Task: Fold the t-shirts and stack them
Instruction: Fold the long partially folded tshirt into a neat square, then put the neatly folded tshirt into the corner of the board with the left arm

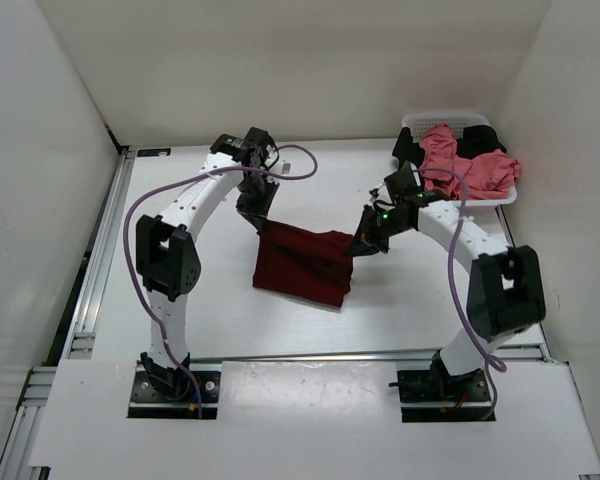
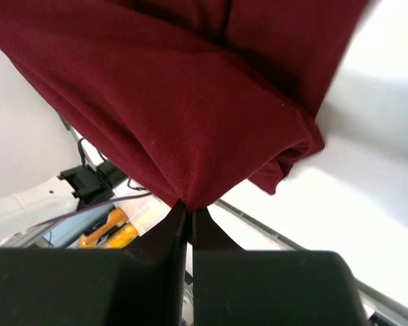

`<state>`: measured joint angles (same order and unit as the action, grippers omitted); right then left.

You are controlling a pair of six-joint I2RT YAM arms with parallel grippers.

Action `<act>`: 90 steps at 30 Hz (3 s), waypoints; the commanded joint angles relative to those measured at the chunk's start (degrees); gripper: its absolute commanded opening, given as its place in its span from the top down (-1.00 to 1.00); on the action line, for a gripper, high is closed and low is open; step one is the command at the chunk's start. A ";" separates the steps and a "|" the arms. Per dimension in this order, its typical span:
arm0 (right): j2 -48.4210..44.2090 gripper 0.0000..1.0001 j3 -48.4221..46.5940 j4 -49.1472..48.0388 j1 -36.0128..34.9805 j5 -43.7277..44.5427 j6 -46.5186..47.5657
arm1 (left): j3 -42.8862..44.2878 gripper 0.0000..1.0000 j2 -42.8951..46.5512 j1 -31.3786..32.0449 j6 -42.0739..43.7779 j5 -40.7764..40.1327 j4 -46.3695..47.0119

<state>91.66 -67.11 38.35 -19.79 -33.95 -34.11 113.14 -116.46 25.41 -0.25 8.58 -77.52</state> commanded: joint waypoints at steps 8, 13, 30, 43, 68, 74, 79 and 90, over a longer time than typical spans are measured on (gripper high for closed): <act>12.57 0.99 -12.94 -0.73 3.53 -3.22 2.64 | 2.70 0.78 -2.45 -4.40 0.25 -0.93 0.69; 17.49 0.88 -16.64 -1.26 5.20 0.28 1.59 | 4.80 0.62 -5.78 -4.40 0.25 -3.12 4.03; 13.76 0.33 -21.32 -6.00 3.47 15.57 6.24 | -1.05 -0.70 4.03 -5.64 0.25 -1.48 16.07; 25.75 0.99 -19.01 -14.88 -2.88 13.74 -5.00 | 4.09 0.02 -10.26 -1.33 0.25 -0.57 18.20; 11.37 -0.02 -20.29 -7.86 -1.65 20.68 0.09 | -16.96 -1.00 9.22 -5.37 0.25 7.86 24.96; -1.02 -0.02 -8.67 -5.66 -1.65 23.22 2.02 | -27.88 -1.00 9.24 -5.37 0.25 8.03 24.96; -7.01 -0.02 -6.64 -3.19 -1.65 26.92 3.87 | -28.42 -0.91 5.38 -5.37 0.25 9.70 25.48; -17.64 -0.02 -1.45 -1.43 -1.65 32.72 4.40 | -21.57 0.05 -5.70 -4.84 0.25 15.93 22.50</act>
<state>76.27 -69.78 36.77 -21.71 -4.01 -30.89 88.75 -120.95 20.27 -0.56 21.74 -55.07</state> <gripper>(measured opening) 0.512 0.506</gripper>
